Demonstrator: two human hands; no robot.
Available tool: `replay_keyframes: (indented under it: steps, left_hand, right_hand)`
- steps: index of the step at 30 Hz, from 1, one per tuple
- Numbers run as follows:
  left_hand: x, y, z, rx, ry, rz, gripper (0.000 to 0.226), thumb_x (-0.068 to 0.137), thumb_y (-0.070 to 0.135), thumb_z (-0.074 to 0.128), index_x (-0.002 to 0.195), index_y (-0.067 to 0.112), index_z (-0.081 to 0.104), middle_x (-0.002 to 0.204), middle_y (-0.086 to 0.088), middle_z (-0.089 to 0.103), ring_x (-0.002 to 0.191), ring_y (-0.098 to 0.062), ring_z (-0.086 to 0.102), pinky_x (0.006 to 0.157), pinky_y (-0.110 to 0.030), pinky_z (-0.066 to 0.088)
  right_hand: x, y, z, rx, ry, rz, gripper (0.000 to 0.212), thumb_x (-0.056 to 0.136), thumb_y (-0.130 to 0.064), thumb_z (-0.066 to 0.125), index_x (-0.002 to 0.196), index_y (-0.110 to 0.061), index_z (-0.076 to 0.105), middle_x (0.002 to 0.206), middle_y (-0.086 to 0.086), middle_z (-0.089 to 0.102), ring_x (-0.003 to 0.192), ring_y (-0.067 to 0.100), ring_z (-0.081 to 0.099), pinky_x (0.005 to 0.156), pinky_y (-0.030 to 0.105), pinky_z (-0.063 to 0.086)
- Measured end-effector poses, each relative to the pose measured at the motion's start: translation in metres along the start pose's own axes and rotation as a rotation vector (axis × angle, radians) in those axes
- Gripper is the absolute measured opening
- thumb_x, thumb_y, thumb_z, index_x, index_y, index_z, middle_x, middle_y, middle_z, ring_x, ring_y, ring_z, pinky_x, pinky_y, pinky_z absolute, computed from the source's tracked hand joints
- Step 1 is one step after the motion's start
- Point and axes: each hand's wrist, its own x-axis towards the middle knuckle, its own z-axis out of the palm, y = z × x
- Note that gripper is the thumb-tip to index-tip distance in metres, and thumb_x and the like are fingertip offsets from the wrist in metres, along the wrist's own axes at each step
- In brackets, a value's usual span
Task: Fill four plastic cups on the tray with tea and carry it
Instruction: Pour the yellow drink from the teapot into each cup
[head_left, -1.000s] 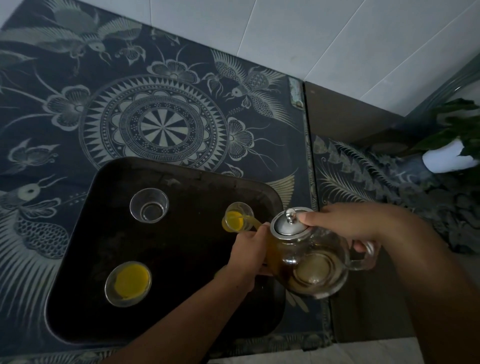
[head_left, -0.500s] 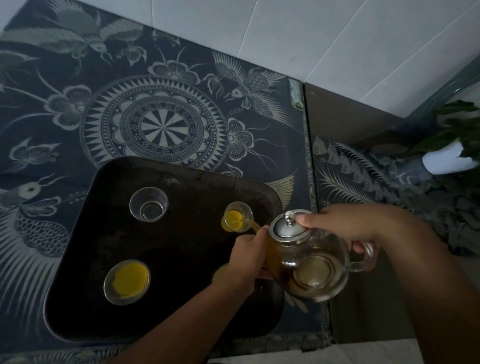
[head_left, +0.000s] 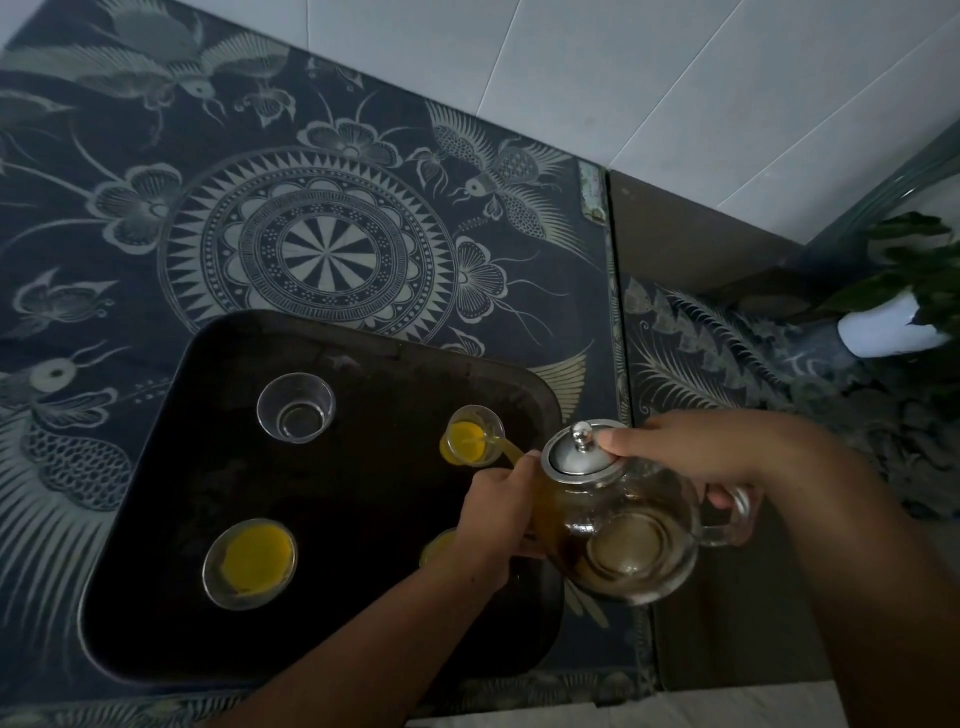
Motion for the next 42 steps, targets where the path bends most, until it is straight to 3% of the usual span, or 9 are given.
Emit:
replay_keyframes:
  steps: [8, 15, 19, 22, 27, 30, 34, 38, 42]
  left_hand:
    - [-0.001, 0.003, -0.002, 0.034, 0.018, -0.006, 0.036, 0.099, 0.045, 0.056, 0.106, 0.015, 0.076, 0.101, -0.009, 0.081, 0.093, -0.027, 0.078, 0.078, -0.051, 0.067]
    - [0.001, 0.003, -0.004, 0.035, 0.012, -0.003, 0.036, 0.099, 0.043, 0.055, 0.108, 0.014, 0.076, 0.102, -0.011, 0.08, 0.094, -0.028, 0.078, 0.074, -0.048, 0.067]
    - [0.006, -0.001, -0.004, 0.046, 0.016, -0.018, 0.039, 0.098, 0.046, 0.057, 0.108, 0.013, 0.076, 0.104, -0.011, 0.08, 0.095, -0.029, 0.078, 0.076, -0.052, 0.066]
    - [0.007, -0.002, -0.004, 0.047, 0.011, -0.027, 0.04, 0.096, 0.047, 0.057, 0.109, 0.014, 0.076, 0.105, -0.011, 0.08, 0.096, -0.029, 0.077, 0.075, -0.053, 0.066]
    - [0.009, -0.004, -0.006, 0.048, 0.006, -0.032, 0.043, 0.097, 0.05, 0.056, 0.11, 0.013, 0.074, 0.106, -0.011, 0.079, 0.098, -0.03, 0.077, 0.077, -0.052, 0.066]
    - [0.008, -0.002, -0.007, 0.056, 0.007, -0.016, 0.042, 0.096, 0.05, 0.056, 0.109, 0.014, 0.075, 0.105, -0.011, 0.08, 0.097, -0.03, 0.077, 0.078, -0.053, 0.066]
    - [0.006, 0.003, -0.01, 0.061, 0.016, 0.018, 0.04, 0.098, 0.047, 0.056, 0.108, 0.012, 0.074, 0.104, -0.011, 0.079, 0.095, -0.027, 0.078, 0.073, -0.045, 0.067]
    - [0.001, 0.011, -0.011, 0.099, 0.039, 0.05, 0.035, 0.102, 0.043, 0.055, 0.105, 0.013, 0.073, 0.099, -0.009, 0.079, 0.09, -0.024, 0.077, 0.068, -0.042, 0.067]
    - [-0.008, 0.021, -0.008, 0.165, 0.067, 0.08, 0.036, 0.104, 0.043, 0.054, 0.108, 0.011, 0.071, 0.099, -0.009, 0.075, 0.087, -0.022, 0.075, 0.064, -0.039, 0.067]
  right_hand:
    - [0.0, 0.006, 0.005, -0.007, 0.056, -0.023, 0.12, 0.028, -0.111, 0.035, 0.11, -0.031, 0.068, 0.092, 0.02, 0.077, 0.056, 0.021, 0.065, 0.058, 0.034, 0.053]
    - [0.009, 0.013, 0.007, -0.022, 0.027, -0.026, 0.122, 0.026, -0.112, 0.034, 0.116, -0.036, 0.066, 0.095, 0.015, 0.079, 0.084, 0.036, 0.076, 0.06, 0.034, 0.051]
    - [0.011, 0.015, 0.008, -0.012, 0.027, -0.036, 0.122, 0.026, -0.112, 0.032, 0.115, -0.037, 0.066, 0.094, 0.016, 0.078, 0.065, 0.027, 0.07, 0.055, 0.032, 0.048]
    - [0.013, 0.017, 0.009, -0.011, 0.016, -0.047, 0.126, 0.025, -0.112, 0.031, 0.118, -0.035, 0.066, 0.098, 0.015, 0.078, 0.063, 0.024, 0.069, 0.052, 0.03, 0.047]
    - [0.013, 0.017, 0.012, 0.024, 0.025, -0.049, 0.125, 0.025, -0.111, 0.035, 0.116, -0.032, 0.067, 0.1, 0.013, 0.078, 0.087, 0.04, 0.074, 0.051, 0.029, 0.048]
    - [0.014, 0.017, 0.014, 0.059, 0.027, -0.058, 0.123, 0.027, -0.111, 0.036, 0.115, -0.031, 0.069, 0.103, 0.016, 0.078, 0.09, 0.042, 0.073, 0.046, 0.025, 0.046]
    - [0.014, 0.02, 0.018, 0.106, 0.039, -0.073, 0.111, 0.041, -0.109, 0.037, 0.117, -0.036, 0.068, 0.103, 0.008, 0.078, 0.092, 0.039, 0.075, 0.048, 0.027, 0.047]
    - [0.002, 0.017, 0.019, 0.129, 0.056, -0.074, 0.081, 0.07, -0.088, 0.034, 0.121, -0.033, 0.065, 0.105, 0.007, 0.077, 0.084, 0.042, 0.074, 0.043, 0.024, 0.044]
    - [-0.008, 0.019, 0.021, 0.142, 0.087, -0.089, 0.08, 0.071, -0.087, 0.033, 0.12, -0.032, 0.064, 0.1, 0.002, 0.077, 0.076, 0.036, 0.074, 0.045, 0.024, 0.047]
